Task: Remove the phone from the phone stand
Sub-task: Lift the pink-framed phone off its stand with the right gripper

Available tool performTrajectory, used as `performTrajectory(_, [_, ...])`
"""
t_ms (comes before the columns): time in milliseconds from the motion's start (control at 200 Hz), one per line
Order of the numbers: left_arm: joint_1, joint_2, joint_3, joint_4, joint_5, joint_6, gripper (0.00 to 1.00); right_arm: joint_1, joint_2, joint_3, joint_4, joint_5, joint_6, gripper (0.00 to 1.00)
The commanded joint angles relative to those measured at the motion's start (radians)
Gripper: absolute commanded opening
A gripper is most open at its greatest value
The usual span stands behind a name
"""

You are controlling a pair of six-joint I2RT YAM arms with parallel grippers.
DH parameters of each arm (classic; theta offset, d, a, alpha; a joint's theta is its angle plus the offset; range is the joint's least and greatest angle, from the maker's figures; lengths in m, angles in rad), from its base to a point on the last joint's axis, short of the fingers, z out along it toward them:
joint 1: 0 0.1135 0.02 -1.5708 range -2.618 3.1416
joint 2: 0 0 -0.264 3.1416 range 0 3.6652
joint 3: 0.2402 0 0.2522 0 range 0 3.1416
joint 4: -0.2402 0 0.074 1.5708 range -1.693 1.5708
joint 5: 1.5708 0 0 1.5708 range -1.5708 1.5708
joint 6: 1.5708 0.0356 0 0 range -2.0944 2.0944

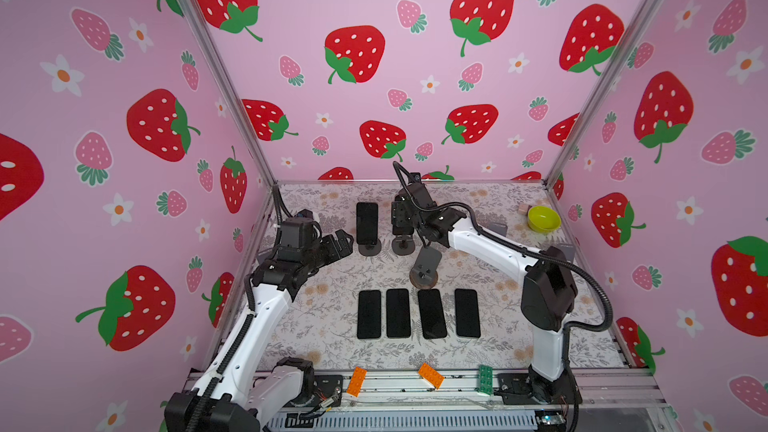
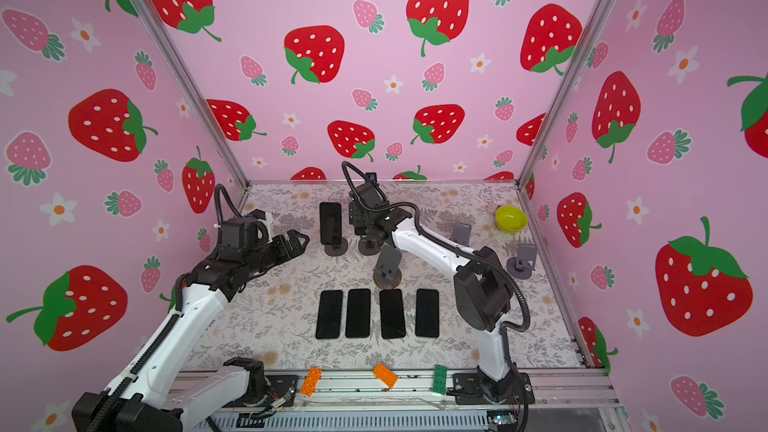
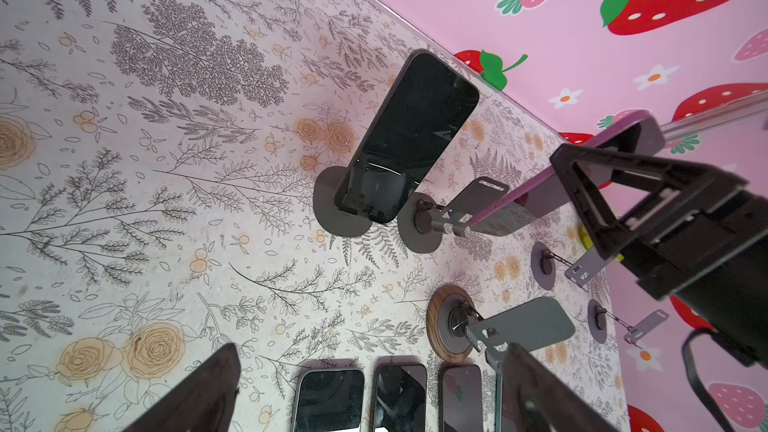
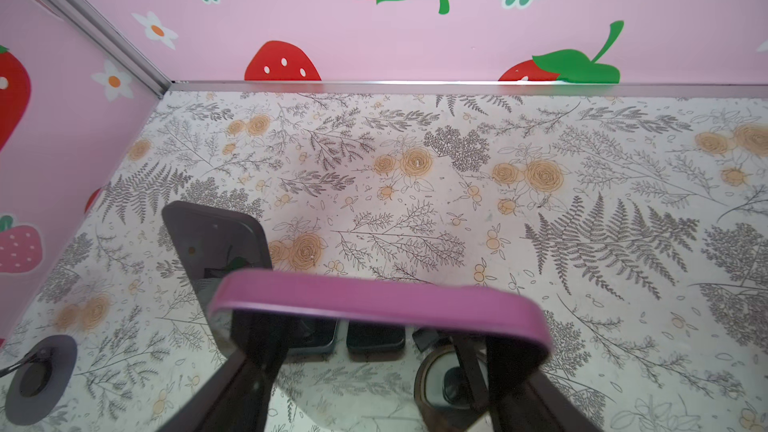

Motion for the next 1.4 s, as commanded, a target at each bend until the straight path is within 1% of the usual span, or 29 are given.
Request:
performTrajectory(0, [0.006, -0.003, 0.009, 0.026, 0.021, -0.038, 0.99, -0.041, -0.087, -0.028, 0.052, -0.061, 0.004, 0.7])
performTrajectory(80, [0.004, 0.01, 0.012, 0.037, 0.038, -0.049, 0.99, -0.086, -0.134, -0.064, 0.051, -0.103, 0.022, 0.7])
performTrajectory(180, [0.003, 0.029, 0.012, 0.051, 0.066, -0.062, 1.0, -0.142, -0.205, -0.131, 0.058, -0.131, 0.028, 0.7])
performTrajectory(355, [-0.007, 0.065, 0.009, 0.093, 0.085, -0.076, 1.0, -0.247, -0.317, -0.247, 0.06, -0.168, 0.039, 0.69])
performTrajectory(420, [-0.034, 0.073, 0.012, 0.108, 0.069, -0.048, 1.0, -0.28, -0.355, -0.29, 0.061, -0.174, 0.029, 0.69])
performTrajectory(545, [-0.104, 0.087, 0.031, 0.103, -0.025, 0.014, 0.99, -0.321, -0.407, -0.357, 0.053, -0.172, 0.024, 0.69])
performTrajectory(655, [-0.109, 0.116, 0.036, 0.11, -0.025, -0.002, 0.99, -0.328, -0.426, -0.403, 0.037, -0.179, 0.016, 0.69])
performTrajectory(785, [-0.116, 0.156, 0.055, 0.112, -0.012, 0.011, 0.99, -0.331, -0.439, -0.47, 0.036, -0.201, -0.002, 0.69])
performTrajectory(971, [-0.128, 0.165, 0.065, 0.11, -0.043, 0.028, 0.99, -0.333, -0.433, -0.553, 0.025, -0.219, -0.026, 0.69])
performTrajectory(1031, [-0.128, 0.167, 0.065, 0.111, -0.047, 0.027, 0.99, -0.334, -0.425, -0.578, 0.023, -0.247, -0.031, 0.7])
performTrajectory(1206, [-0.128, 0.165, 0.07, 0.103, -0.049, 0.027, 0.99, -0.337, -0.391, -0.591, -0.012, -0.255, -0.07, 0.7])
performTrajectory(1321, [-0.128, 0.155, 0.064, 0.098, -0.069, 0.0, 0.99, -0.337, -0.359, -0.591, -0.023, -0.264, -0.081, 0.7])
performTrajectory(1341, [-0.127, 0.153, 0.061, 0.1, -0.098, -0.004, 0.99, -0.337, -0.355, -0.593, -0.022, -0.263, -0.081, 0.7])
performTrajectory(1396, [-0.128, 0.147, 0.055, 0.11, -0.106, -0.012, 0.99, -0.337, -0.346, -0.605, -0.007, -0.269, -0.081, 0.7])
